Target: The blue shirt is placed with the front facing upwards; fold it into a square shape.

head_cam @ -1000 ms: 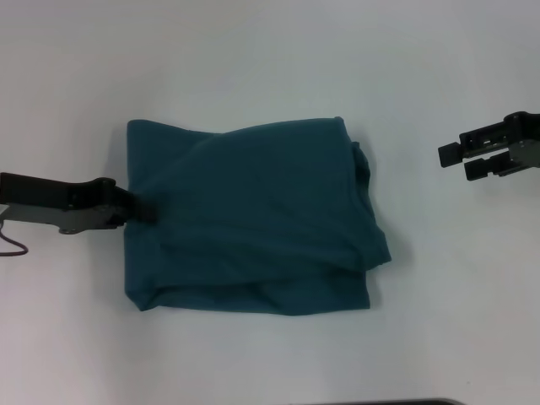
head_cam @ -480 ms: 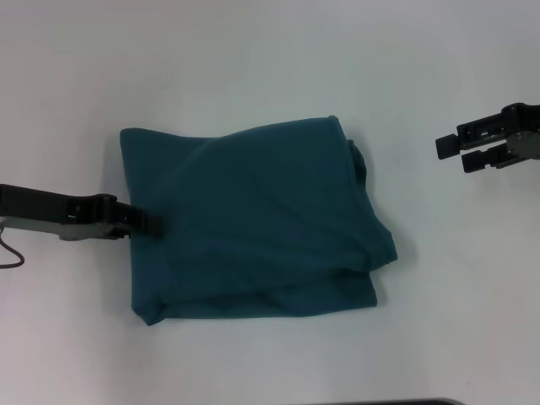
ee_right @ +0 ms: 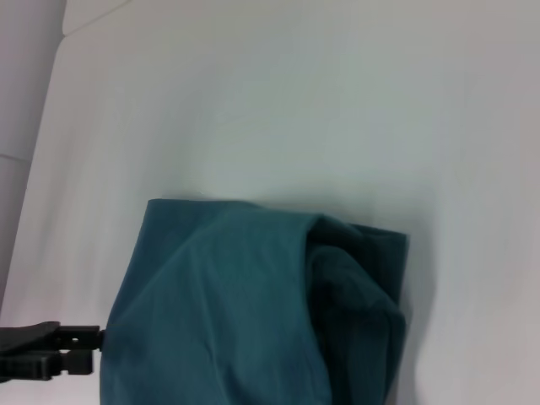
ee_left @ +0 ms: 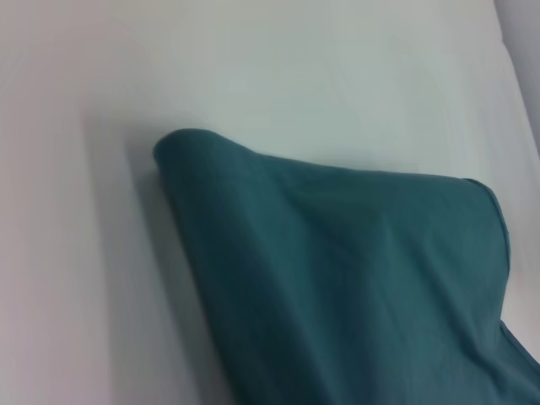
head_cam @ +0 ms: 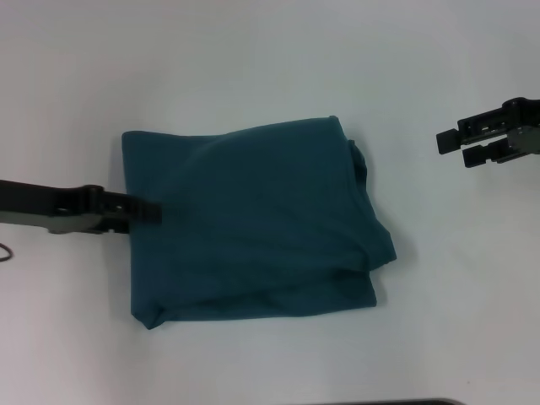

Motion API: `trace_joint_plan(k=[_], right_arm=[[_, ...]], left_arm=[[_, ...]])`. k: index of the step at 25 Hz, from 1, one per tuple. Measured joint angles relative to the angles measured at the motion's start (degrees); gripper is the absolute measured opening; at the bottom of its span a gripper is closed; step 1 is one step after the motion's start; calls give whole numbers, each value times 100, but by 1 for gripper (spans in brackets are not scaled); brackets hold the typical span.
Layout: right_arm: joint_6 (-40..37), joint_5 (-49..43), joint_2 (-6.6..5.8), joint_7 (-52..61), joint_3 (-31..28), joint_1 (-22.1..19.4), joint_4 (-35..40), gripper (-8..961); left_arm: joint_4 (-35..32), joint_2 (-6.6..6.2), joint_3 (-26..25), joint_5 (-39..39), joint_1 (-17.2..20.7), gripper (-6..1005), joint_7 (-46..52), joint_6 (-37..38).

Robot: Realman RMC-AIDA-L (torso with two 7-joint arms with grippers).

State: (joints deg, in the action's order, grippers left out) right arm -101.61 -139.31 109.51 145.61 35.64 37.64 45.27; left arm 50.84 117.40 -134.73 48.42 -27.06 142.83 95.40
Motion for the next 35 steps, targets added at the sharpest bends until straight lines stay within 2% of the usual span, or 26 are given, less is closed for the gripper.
trace_joint_plan(k=[2,6,7,8,10,13,16,17,18,21,25,29,35], right_arm=[[-2,17,0,5,-8,6,0,809],[-130,183,5,36,-10,42,0,809],[-195,236,17,37,3,57,-1,809],[-253,289,33,32,16,73,0,809],[-428,383,95,-6,53,131,-9,810],[-692,456,258,-63,165,263,-45,810],[-933,527,466,-99,364,374,-68,810],[-975,516,595,-97,549,406,-136,810],[-975,516,595,-97,549,406,-136,810],[-854,488,705,-97,875,437,-422,810],[-556,472,676,26,1263,367,-588,810],[-338,469,594,68,1210,277,-591,810],[-95,426,574,38,1291,243,-706,810]], left_arm=[[195,-32,-221,-85,60,608,68,160],[1043,-36,-1141,-204,275,727,136,749],[1043,-36,-1141,-204,275,757,136,749],[1258,-26,-1483,-88,332,787,106,1133],[1240,-22,-1561,36,340,787,41,1375],[1091,-5,-1505,96,323,786,-75,1609],[1011,32,-1473,126,325,784,-113,1706],[1000,42,-1463,148,338,783,-114,1728],[989,46,-1457,162,346,782,-115,1742],[934,45,-1448,185,372,779,-149,1762],[909,34,-1472,186,363,777,-174,1759],[898,41,-1454,186,336,778,-227,1747],[833,46,-1455,202,303,777,-261,1720]])
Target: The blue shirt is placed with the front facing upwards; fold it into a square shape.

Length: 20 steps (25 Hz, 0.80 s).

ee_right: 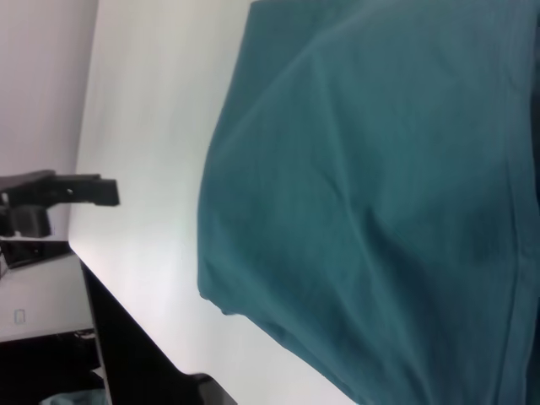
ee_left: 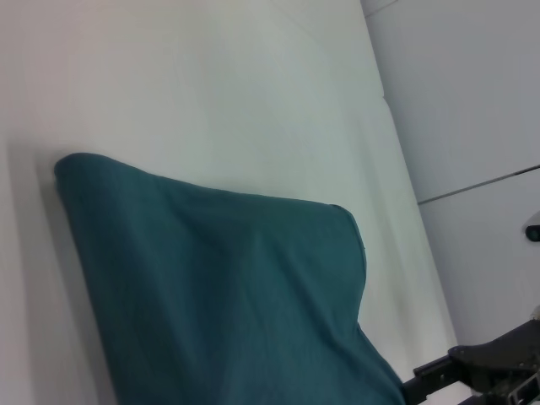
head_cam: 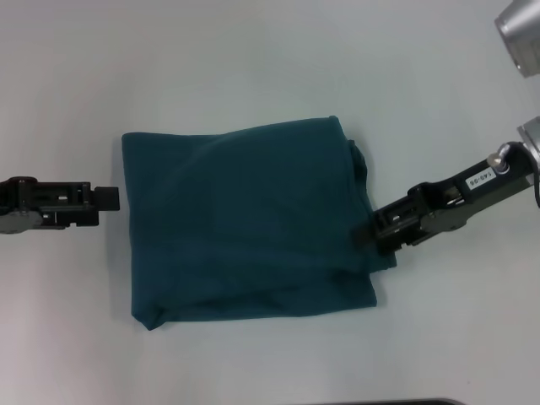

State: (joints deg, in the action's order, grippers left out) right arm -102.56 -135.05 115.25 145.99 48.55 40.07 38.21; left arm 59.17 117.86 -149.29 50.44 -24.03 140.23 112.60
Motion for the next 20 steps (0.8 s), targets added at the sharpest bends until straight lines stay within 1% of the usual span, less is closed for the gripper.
trace_joint_plan(k=[5,8,10,12,14,17,20], right_arm=[[328,-387,-14,98,62,61,-267,810],[-1,-219,-17,88,-62,21,-11,810],[-353,-29,-21,95,-250,-32,350,810],[-689,230,-64,84,-521,-44,597,810],[-887,481,-139,66,-689,-11,649,810],[-919,722,-229,59,-686,87,622,810],[-709,734,-242,100,-670,177,613,810]], left_arm=[[0,-1,-3,13,-5,778,-4,-5],[0,-7,-15,20,-11,778,-10,-10],[1,-8,-19,33,-14,778,-12,-11],[1,-4,-12,37,-14,778,-13,-9],[2,3,-6,37,-24,778,-14,-5],[5,15,-13,43,-60,778,-14,3],[7,18,-6,125,-105,777,-7,15]])
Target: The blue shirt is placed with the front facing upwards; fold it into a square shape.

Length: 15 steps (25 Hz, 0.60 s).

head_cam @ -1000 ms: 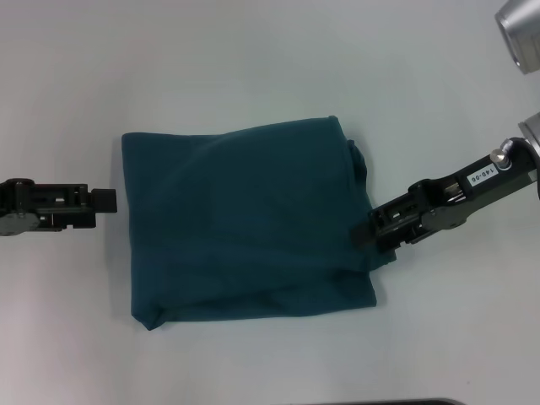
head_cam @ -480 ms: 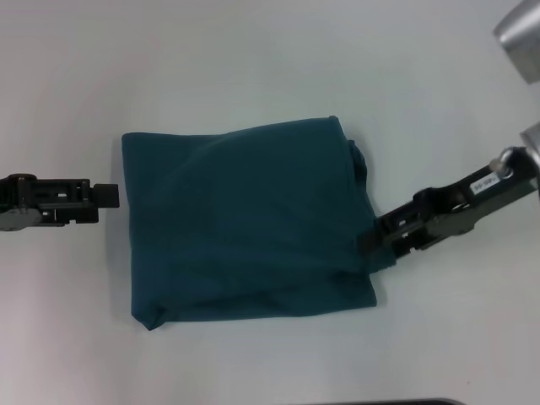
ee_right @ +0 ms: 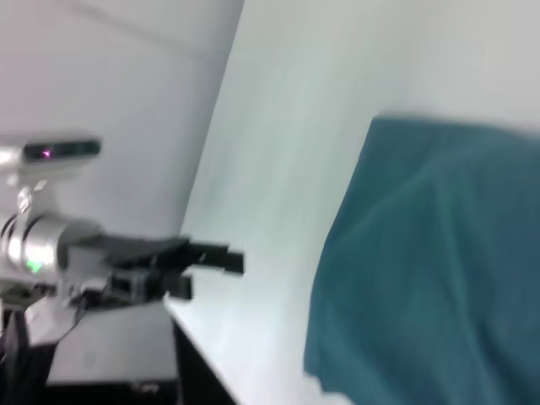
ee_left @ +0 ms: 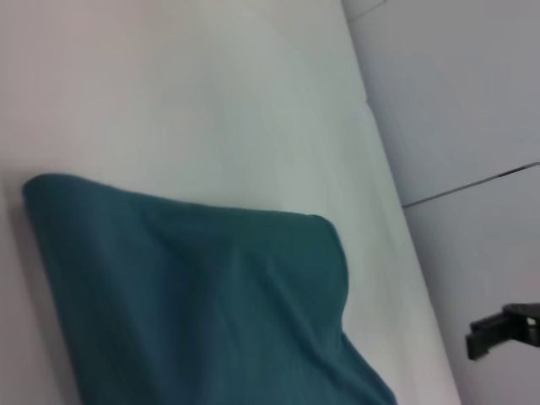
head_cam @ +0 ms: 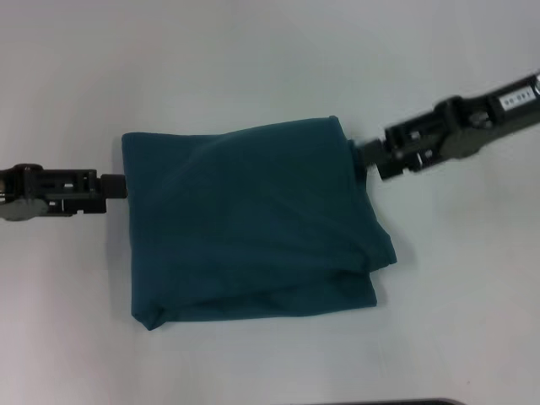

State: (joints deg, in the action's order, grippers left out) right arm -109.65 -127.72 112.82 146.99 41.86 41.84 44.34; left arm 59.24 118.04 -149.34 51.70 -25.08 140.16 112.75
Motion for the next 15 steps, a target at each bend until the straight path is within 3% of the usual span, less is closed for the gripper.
trace_joint_plan(k=[4,11,15], right_arm=[[765,-39,115,213,107,36,20,810],[2141,-162,354,159,799,120,-380,811],[2523,-83,576,-19,824,150,-417,811]], left_arm=[[0,0,19,144,-31,777,27,15],[-13,0,184,192,-59,777,156,22],[-532,71,314,546,-292,777,107,-17]])
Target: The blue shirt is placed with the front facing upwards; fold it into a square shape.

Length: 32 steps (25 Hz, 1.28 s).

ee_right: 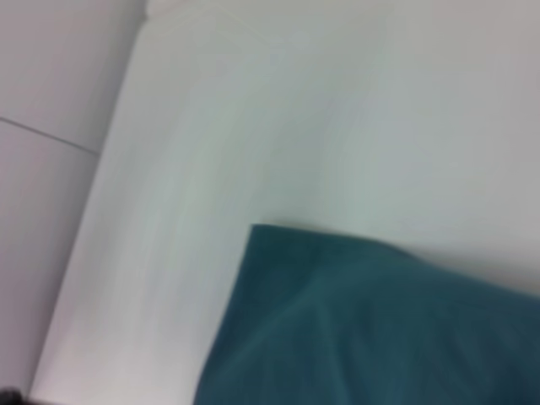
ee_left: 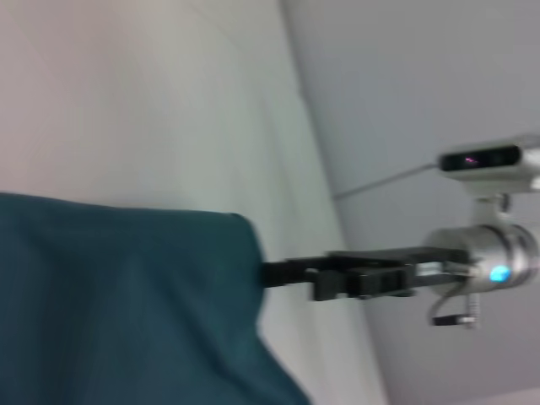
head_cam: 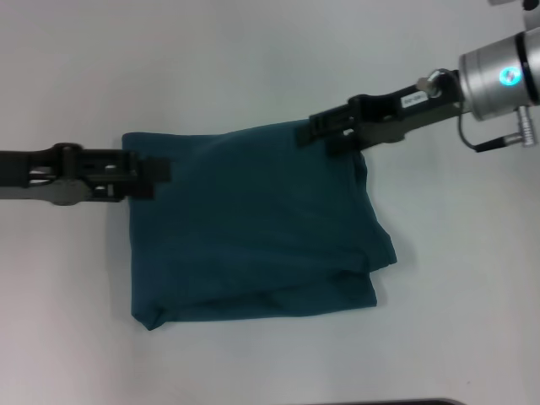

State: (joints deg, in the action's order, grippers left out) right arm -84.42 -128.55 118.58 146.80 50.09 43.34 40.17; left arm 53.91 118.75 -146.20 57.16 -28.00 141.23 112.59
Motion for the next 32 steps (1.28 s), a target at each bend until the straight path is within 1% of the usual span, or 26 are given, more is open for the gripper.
trace_joint_plan(k=[2,4,6,10,11,15,19,22,25,27,29,32], right_arm=[[150,118,56,-89,-12,2,17,811],[247,254,70,-166,6,11,-40,811],[368,340,74,-226,28,32,-118,811],[788,317,67,-327,71,62,-396,811],[788,317,67,-327,71,62,-396,811],[1125,304,17,-328,308,89,-681,811],[1338,295,7,-256,548,94,-734,811],[1420,189,4,-154,593,95,-731,811],[1228,203,-25,-118,533,78,-576,811],[930,249,-79,-116,418,27,-347,811],[533,255,-161,-110,205,-14,-158,811],[-123,294,-327,-155,-82,-53,-132,811]], left_arm=[[-119,47,52,1,-79,777,-24,-28],[-156,98,91,-12,-137,778,-31,-55],[-160,118,110,-15,-153,778,-29,-84],[-162,105,86,-14,-136,778,8,-140],[-163,93,72,-13,-115,778,13,-143],[-166,69,50,11,-61,778,21,-163],[-168,52,47,-10,-27,778,30,-184],[-170,51,47,-15,-18,778,30,-184],[-167,51,48,-16,-7,778,30,-185],[-158,45,52,-17,-2,778,30,-183],[-159,21,91,-32,13,777,27,-142],[-177,8,252,-78,75,777,-26,-81]])
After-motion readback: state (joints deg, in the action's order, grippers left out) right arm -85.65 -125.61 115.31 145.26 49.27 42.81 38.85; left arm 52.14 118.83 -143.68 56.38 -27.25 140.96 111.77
